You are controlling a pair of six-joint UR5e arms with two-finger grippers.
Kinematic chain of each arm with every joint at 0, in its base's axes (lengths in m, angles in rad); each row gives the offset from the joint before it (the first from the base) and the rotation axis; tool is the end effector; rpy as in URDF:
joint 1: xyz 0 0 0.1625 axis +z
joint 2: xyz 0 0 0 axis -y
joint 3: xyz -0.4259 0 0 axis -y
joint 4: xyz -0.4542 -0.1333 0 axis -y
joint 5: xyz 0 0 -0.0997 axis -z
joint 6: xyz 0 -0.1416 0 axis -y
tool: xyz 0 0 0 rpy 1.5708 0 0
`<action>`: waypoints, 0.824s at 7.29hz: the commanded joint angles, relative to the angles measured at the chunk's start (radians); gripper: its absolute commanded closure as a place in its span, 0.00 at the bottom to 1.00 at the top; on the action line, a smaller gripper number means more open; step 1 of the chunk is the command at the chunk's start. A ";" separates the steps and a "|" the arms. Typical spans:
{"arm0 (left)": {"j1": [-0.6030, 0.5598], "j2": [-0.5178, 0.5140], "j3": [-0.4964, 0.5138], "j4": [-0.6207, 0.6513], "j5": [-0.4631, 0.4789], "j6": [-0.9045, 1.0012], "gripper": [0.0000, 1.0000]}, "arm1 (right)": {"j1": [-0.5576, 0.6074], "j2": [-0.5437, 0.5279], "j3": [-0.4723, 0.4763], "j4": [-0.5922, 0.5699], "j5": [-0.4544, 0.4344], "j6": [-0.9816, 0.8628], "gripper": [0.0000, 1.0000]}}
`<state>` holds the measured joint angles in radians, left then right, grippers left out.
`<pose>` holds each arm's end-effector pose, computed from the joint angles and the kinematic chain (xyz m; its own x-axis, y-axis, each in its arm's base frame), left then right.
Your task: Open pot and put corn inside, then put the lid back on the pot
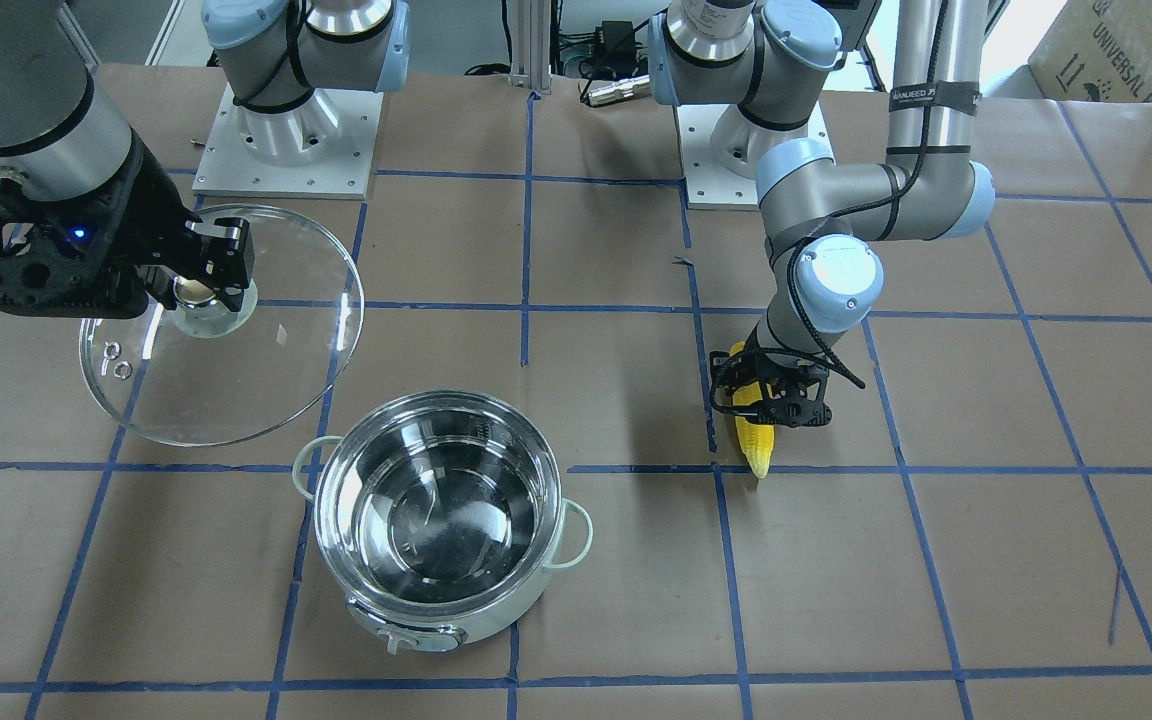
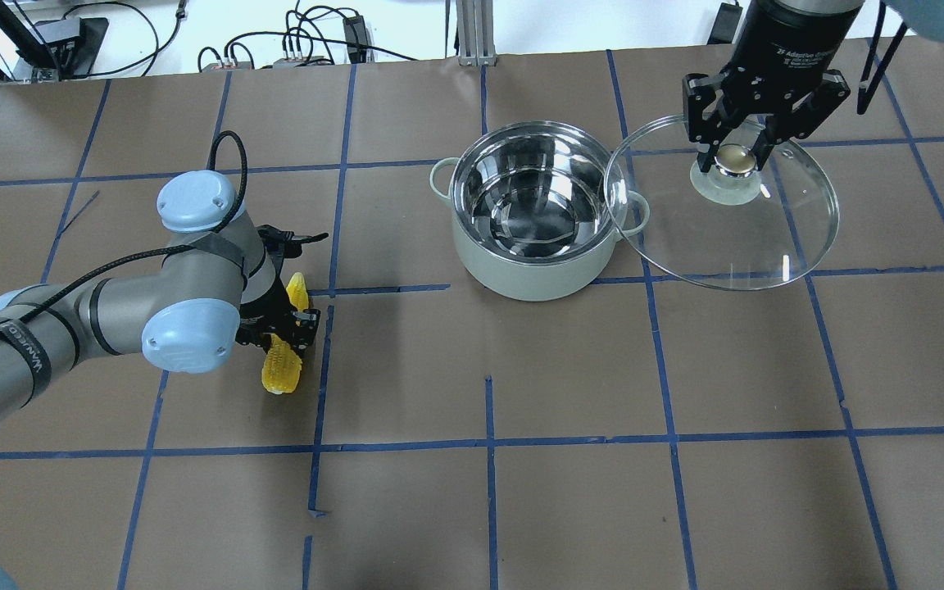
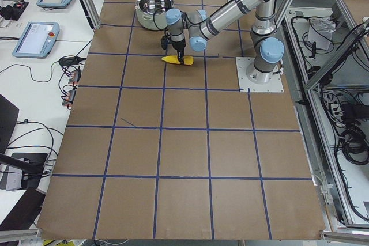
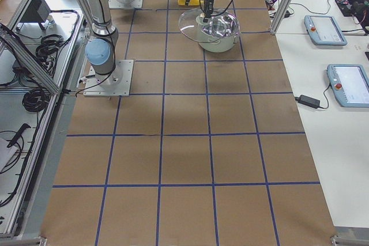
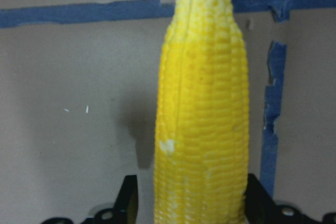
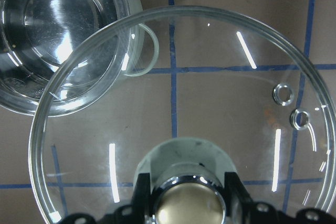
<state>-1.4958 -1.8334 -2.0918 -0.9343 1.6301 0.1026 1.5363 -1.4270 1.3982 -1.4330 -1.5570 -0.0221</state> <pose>-0.0863 -0.5181 0.0988 -0.9984 0.0352 -0.0433 0.0283 0.9880 0.1518 0.1145 -0.6031 0.4455 -0.9998 0.0140 -0.0161 0.0122 0.9940 0.1084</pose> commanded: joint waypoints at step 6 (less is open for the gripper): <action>-0.166 0.019 0.523 -0.422 -0.153 -0.246 0.94 | 0.001 0.002 0.002 -0.009 -0.002 -0.002 0.76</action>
<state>-1.5921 -1.8024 -1.6858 -1.2913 1.4997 -0.0555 1.5371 -1.4243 1.3993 -1.4410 -1.5585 -0.0233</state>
